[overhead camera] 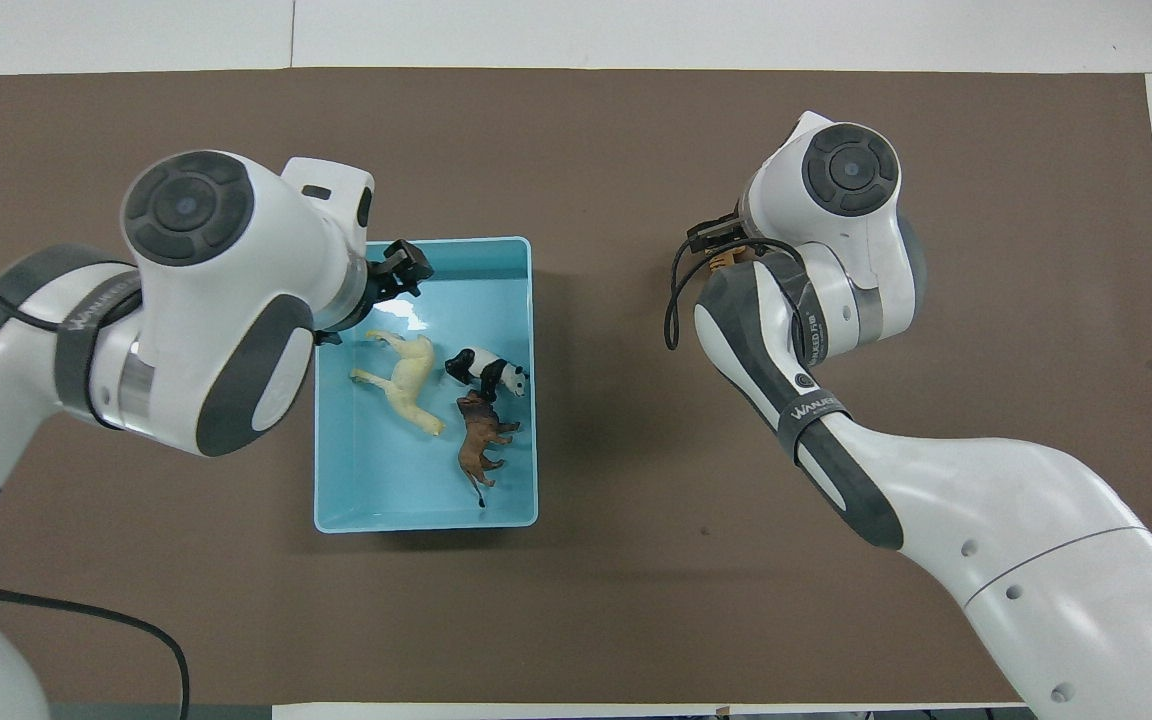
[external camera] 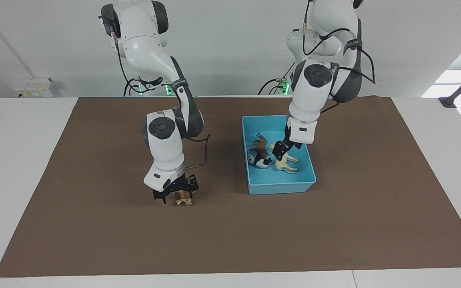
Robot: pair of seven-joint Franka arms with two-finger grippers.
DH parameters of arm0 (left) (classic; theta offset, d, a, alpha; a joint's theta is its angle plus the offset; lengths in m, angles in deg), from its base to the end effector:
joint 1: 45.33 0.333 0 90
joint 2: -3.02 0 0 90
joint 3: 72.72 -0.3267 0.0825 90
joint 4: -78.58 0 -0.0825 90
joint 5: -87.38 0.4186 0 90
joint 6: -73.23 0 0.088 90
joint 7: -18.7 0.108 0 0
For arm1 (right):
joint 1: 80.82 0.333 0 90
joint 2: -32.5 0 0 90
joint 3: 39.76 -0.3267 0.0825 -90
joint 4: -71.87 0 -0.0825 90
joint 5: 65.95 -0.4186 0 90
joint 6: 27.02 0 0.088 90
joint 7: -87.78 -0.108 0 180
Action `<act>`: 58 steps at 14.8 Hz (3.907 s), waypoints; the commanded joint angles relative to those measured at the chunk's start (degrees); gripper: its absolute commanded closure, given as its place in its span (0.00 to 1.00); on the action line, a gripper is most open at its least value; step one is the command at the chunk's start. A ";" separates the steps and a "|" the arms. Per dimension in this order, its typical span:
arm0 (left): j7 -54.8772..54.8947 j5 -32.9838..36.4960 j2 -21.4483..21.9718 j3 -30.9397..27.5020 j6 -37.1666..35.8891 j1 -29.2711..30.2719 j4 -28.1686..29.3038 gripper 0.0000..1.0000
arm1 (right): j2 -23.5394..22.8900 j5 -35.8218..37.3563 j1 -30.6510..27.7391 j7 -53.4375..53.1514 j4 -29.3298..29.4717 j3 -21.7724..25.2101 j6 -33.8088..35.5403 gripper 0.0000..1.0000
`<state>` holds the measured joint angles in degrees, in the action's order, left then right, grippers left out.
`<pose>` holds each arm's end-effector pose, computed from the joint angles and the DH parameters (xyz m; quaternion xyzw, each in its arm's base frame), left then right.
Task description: Put all toys into storage box
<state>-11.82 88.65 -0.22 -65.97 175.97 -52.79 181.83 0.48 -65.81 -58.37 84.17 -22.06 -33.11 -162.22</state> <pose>0.5885 -0.1458 0.5015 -0.9897 -0.1390 0.0273 0.0192 0.7041 0.2103 0.2971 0.9891 0.1177 0.0864 0.0165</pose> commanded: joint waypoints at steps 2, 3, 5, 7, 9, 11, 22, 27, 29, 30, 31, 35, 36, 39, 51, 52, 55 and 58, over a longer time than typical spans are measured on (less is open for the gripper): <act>17.13 -1.09 3.85 0.29 -8.06 6.05 0.54 0.00 | 1.69 -0.66 -0.12 4.21 -5.38 -0.59 -2.61 0.00; 19.08 -1.18 4.03 0.29 -8.34 6.58 0.89 0.00 | 1.87 -0.84 -0.47 5.62 -6.34 -0.59 -3.66 0.00; 19.71 -1.09 3.77 0.29 -8.43 6.50 0.28 0.00 | 2.13 -1.36 -0.65 5.20 -6.97 -0.67 -3.32 0.99; 19.98 -1.00 3.85 0.90 -8.95 8.68 -0.51 0.00 | 2.22 -3.38 0.66 1.61 -6.62 -0.59 -2.53 1.00; 20.85 -1.09 4.11 0.99 -10.09 9.40 -0.51 0.00 | 2.13 -3.39 0.93 1.15 -5.48 -0.67 -1.48 1.00; 21.91 -1.09 4.73 0.99 -11.85 9.14 0.10 0.00 | 2.05 -3.48 1.89 0.72 -1.02 -0.76 3.69 1.00; 21.82 -1.09 4.29 0.37 -9.22 8.79 0.28 0.00 | -4.73 -6.20 22.64 -29.70 18.74 -0.85 5.77 1.00; 21.39 -1.09 4.47 0.37 -9.40 8.43 0.28 0.00 | -2.17 -5.68 24.67 -38.82 19.29 -0.32 13.52 0.00; 21.30 -1.09 4.90 0.37 -9.31 8.78 -0.16 0.00 | 1.32 -5.24 23.00 -38.84 20.72 0.12 17.32 0.00; 21.56 -1.09 5.34 0.46 -9.48 8.87 0.10 0.00 | 4.13 -5.06 21.25 -38.75 20.11 0.81 18.64 0.00; 21.65 -1.09 5.61 0.46 -9.40 8.61 0.10 0.00 | 6.68 -4.97 18.27 -37.88 20.01 1.34 21.35 0.00; 22.00 -1.18 5.52 0.64 -6.95 8.43 0.28 0.00 | 10.92 -4.80 3.96 -7.64 18.44 1.44 26.12 0.00; 23.65 -1.35 5.35 0.72 -5.98 8.87 0.28 0.00 | 11.53 -4.80 0.18 -1.46 17.74 1.52 26.48 0.00; 27.88 -3.20 5.00 0.46 -5.97 9.14 0.28 0.00 | 12.41 -4.44 -8.54 9.55 14.76 1.52 26.65 0.00; 27.62 -3.11 5.96 0.37 -7.02 9.14 0.10 0.00 | 33.50 -2.42 -19.80 9.33 -3.09 1.09 41.77 0.00; 27.62 -3.11 6.22 0.37 -7.02 9.14 0.10 0.00 | 33.60 -2.25 -20.59 9.59 -3.19 0.91 41.68 0.00; 27.62 -3.11 6.49 0.37 -7.20 9.14 0.10 0.00 | 32.98 1.42 -20.87 10.03 -2.14 0.73 39.67 0.00; 27.62 -3.11 6.49 0.37 -7.20 9.14 0.10 0.00 | 32.98 2.76 -20.87 10.12 -2.13 0.73 40.10 0.00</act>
<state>14.91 86.56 5.50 -65.62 168.97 -44.26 181.60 33.01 -64.17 -78.18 94.33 -23.29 -31.20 -121.25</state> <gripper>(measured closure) 0.000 0.000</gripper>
